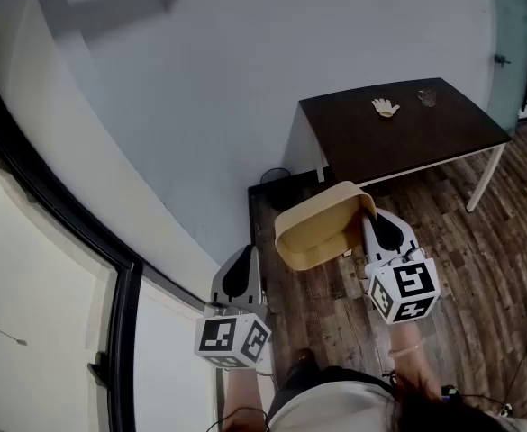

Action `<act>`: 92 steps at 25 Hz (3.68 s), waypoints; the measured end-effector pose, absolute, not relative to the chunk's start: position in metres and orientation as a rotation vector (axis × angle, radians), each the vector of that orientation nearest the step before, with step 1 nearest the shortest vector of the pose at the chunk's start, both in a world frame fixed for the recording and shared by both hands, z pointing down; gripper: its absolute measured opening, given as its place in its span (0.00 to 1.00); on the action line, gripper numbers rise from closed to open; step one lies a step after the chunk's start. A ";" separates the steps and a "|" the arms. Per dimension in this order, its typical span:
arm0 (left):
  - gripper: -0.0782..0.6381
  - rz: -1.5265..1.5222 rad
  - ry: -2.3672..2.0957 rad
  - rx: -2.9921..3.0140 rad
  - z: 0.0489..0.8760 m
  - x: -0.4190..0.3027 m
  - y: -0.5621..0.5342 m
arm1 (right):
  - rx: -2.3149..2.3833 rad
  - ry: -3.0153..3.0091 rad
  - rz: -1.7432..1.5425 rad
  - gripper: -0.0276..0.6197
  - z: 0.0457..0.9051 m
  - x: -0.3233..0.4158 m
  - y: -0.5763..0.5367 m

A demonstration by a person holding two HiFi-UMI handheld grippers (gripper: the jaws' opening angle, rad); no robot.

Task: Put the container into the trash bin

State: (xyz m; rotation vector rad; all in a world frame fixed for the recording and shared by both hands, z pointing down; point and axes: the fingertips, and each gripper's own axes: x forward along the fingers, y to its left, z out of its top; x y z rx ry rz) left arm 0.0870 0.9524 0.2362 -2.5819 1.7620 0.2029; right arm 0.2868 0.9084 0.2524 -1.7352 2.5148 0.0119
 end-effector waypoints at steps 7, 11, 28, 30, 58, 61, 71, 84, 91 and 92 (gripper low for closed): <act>0.14 0.205 1.762 -2.585 0.239 0.101 0.941 | -1.722 2.490 0.027 0.06 0.252 0.301 0.899; 0.14 0.197 1.768 -2.584 0.239 0.110 0.935 | -1.717 2.493 0.024 0.06 0.253 0.307 0.891; 0.14 0.173 1.768 -2.611 0.251 0.121 0.883 | -1.724 2.486 -0.017 0.06 0.265 0.313 0.841; 0.14 0.172 1.767 -2.617 0.252 0.121 0.873 | -1.730 2.484 -0.023 0.06 0.267 0.314 0.832; 0.14 0.176 1.715 -2.705 0.268 0.026 0.668 | -1.787 2.516 -0.008 0.06 0.272 0.208 0.637; 0.14 0.181 1.701 -2.717 0.267 0.018 0.653 | -1.792 2.525 -0.009 0.06 0.273 0.196 0.625; 0.14 0.217 1.732 -2.722 0.272 -0.008 0.625 | -1.798 2.555 0.000 0.06 0.275 0.170 0.593; 0.14 0.194 1.756 -2.716 0.281 -0.013 0.553 | -1.795 2.530 -0.020 0.06 0.281 0.170 0.514; 0.14 0.174 1.755 -2.712 0.285 -0.004 0.484 | -1.799 2.515 -0.042 0.06 0.287 0.181 0.445; 0.14 0.171 1.757 -2.711 0.284 -0.002 0.474 | -1.795 2.517 -0.045 0.06 0.287 0.182 0.435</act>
